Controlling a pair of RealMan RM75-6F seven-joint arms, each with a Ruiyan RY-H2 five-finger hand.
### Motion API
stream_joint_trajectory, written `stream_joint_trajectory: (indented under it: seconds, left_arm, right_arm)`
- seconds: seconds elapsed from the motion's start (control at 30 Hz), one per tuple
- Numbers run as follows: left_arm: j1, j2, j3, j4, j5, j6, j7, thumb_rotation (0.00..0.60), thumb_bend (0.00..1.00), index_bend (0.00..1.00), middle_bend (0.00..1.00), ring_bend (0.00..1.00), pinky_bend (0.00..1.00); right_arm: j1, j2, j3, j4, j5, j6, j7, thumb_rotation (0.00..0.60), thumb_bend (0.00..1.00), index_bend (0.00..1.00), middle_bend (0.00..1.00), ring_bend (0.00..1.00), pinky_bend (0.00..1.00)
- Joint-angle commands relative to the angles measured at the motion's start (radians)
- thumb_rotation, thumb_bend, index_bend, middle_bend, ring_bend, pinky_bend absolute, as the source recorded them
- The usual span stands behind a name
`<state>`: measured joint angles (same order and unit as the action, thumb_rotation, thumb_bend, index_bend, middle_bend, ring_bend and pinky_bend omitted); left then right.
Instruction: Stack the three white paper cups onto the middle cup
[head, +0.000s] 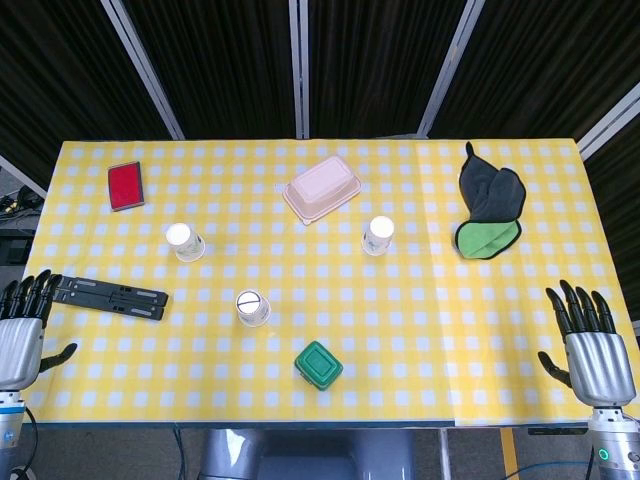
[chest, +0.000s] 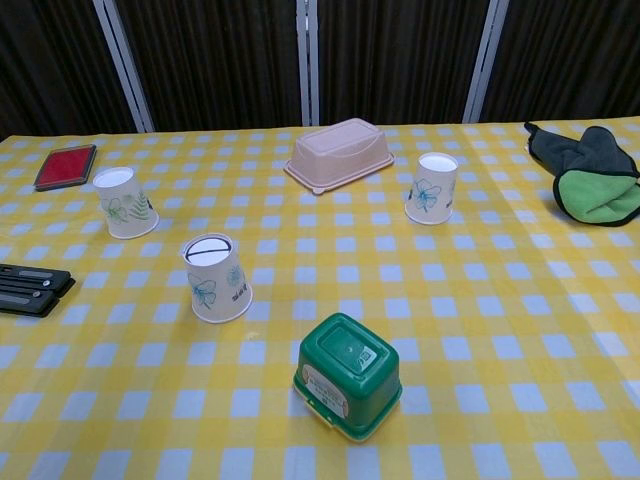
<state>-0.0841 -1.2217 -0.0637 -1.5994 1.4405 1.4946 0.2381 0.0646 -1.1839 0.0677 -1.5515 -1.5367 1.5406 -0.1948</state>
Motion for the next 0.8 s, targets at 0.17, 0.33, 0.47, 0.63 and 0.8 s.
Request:
stream_joint_trajectory:
  seconds: [0.17, 0.33, 0.47, 0.63, 0.8]
  left_arm:
    - [0.000, 0.003, 0.002, -0.003, 0.002, 0.000, -0.004, 0.600, 0.04, 0.00, 0.00, 0.00, 0.00]
    - [-0.003, 0.004, 0.001, -0.003, 0.003, -0.003, -0.008, 0.600, 0.04, 0.00, 0.00, 0.00, 0.00]
    - [-0.013, 0.003, -0.001, -0.004, 0.004, -0.016, -0.009, 0.600, 0.04, 0.00, 0.00, 0.00, 0.00]
    - [-0.038, 0.000, -0.029, 0.002, -0.007, -0.033, -0.030, 0.600, 0.08, 0.00, 0.00, 0.00, 0.00]
    - [-0.114, 0.013, -0.085, -0.004, -0.049, -0.116, 0.005, 0.600, 0.21, 0.06, 0.00, 0.00, 0.00]
  right_arm:
    - [0.001, -0.002, 0.001, 0.003, 0.005, -0.005, -0.001, 0.600, 0.10, 0.03, 0.00, 0.00, 0.00]
    - [0.002, -0.002, 0.001, 0.003, 0.008, -0.010, 0.003, 0.600, 0.10, 0.05, 0.00, 0.00, 0.00]
    - [0.005, -0.001, 0.006, 0.006, 0.010, -0.010, 0.011, 0.600, 0.10, 0.06, 0.00, 0.00, 0.00]
    - [0.007, 0.001, 0.012, 0.013, 0.024, -0.017, 0.031, 0.600, 0.10, 0.08, 0.00, 0.00, 0.00]
    - [0.010, 0.008, 0.023, 0.021, 0.046, -0.027, 0.055, 0.600, 0.10, 0.09, 0.00, 0.00, 0.00]
